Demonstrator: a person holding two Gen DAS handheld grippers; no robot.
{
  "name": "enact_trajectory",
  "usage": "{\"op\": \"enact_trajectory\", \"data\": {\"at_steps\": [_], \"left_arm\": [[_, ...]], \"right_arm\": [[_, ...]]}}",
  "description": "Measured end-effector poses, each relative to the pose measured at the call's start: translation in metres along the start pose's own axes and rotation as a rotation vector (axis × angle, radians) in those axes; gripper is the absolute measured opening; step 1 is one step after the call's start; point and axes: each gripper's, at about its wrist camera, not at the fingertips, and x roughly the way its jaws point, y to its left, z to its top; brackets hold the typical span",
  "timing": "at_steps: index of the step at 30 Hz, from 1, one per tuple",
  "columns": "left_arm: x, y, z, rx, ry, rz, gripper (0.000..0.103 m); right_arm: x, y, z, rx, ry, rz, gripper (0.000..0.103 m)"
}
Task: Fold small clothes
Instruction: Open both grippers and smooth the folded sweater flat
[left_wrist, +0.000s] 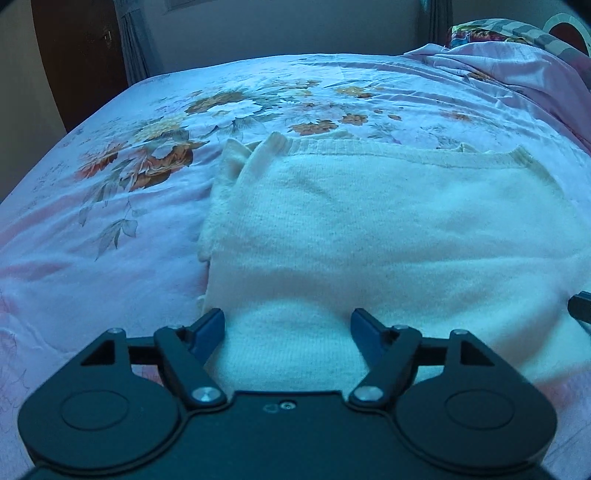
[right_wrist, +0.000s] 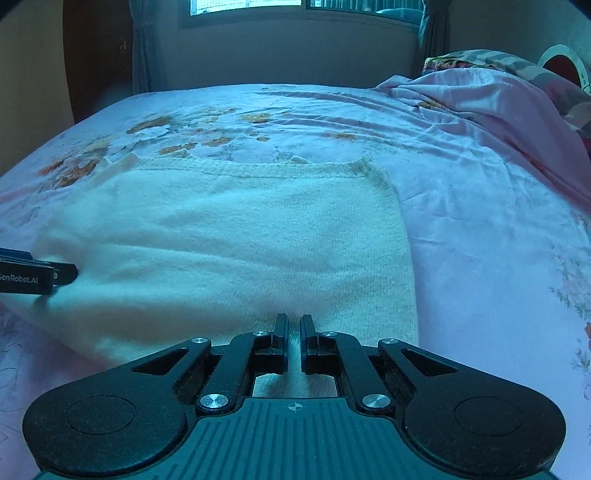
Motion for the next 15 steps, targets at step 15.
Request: {"op": "enact_trajectory", "data": {"at_steps": [15], "left_arm": [[-0.034, -0.039, -0.016, 0.062, -0.06, -0.049, 0.066]], "right_arm": [[-0.016, 0.026, 0.007, 0.041, -0.011, 0.059, 0.003]]}}
